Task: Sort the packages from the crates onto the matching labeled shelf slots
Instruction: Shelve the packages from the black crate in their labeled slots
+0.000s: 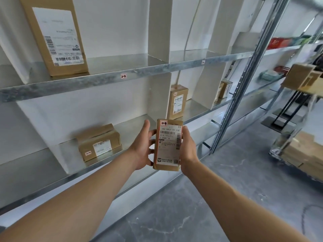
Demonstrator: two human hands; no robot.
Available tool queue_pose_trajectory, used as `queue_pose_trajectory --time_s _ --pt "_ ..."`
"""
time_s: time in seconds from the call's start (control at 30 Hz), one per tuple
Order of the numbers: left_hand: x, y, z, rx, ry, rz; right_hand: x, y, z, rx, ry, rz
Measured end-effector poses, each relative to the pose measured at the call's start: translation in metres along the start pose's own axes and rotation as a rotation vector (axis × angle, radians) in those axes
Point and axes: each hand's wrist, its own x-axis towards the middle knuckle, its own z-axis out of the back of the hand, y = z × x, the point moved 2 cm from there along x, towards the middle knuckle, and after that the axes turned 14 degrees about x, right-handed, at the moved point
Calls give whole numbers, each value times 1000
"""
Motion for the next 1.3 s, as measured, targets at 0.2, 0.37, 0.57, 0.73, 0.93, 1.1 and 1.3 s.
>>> queue_pose_trajectory --time_s 0.2,0.37,0.57,0.73,0.93,1.1,1.3 --pt "25 -18 -22 24 24 -8 28 15 19 11 1 0" --pt "45 -29 -40 27 37 2 47 26 38 40 -12 7" --pt "64 -46 -66 40 61 -29 67 43 61 46 -21 26" --pt "82 -61 -88 39 86 -41 82 59 80 74 -50 42" --pt "114 -83 -113 71 141 -49 105 78 102 100 -129 72" --pt "150 -105 -131 81 197 -66 135 95 117 142 -203 105" --pt "205 -141 -151 97 299 -90 188 120 135 158 -297 176"
